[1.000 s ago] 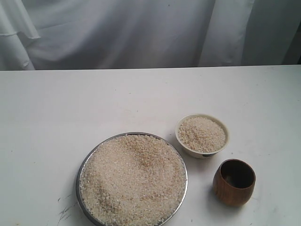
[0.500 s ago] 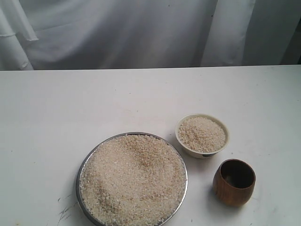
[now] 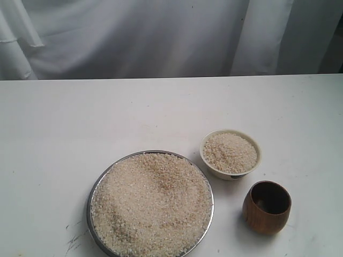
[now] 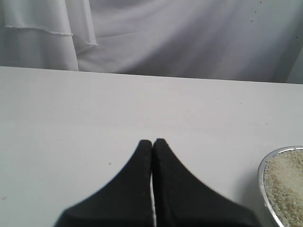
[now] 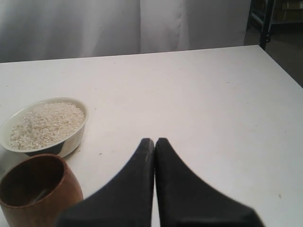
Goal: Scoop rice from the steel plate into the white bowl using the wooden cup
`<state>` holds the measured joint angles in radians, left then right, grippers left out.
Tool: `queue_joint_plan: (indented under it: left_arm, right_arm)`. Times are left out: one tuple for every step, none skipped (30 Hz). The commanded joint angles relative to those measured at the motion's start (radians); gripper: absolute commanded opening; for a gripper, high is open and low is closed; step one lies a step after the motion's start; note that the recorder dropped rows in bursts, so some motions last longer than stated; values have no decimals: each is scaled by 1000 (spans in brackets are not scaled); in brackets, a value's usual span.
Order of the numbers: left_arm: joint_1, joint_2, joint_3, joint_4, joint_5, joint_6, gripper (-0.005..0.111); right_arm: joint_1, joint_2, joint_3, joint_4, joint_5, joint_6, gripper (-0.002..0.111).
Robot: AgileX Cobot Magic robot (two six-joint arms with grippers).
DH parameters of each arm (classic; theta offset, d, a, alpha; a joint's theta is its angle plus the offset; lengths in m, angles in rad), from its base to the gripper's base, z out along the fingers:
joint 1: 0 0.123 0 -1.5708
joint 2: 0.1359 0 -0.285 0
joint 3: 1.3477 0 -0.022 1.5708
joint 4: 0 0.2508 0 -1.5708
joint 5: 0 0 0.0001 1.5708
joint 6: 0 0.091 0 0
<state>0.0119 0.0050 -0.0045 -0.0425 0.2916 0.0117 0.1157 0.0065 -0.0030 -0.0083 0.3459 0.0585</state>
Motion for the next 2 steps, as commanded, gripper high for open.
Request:
queue_joint_plan:
  left_arm:
    - [-2, -5, 5, -1, -6, -3, 0]
    - [-2, -5, 5, -1, -6, -3, 0]
  right_arm:
    - [1, -6, 3, 0, 0, 1, 0]
    - [1, -6, 3, 0, 0, 1, 0]
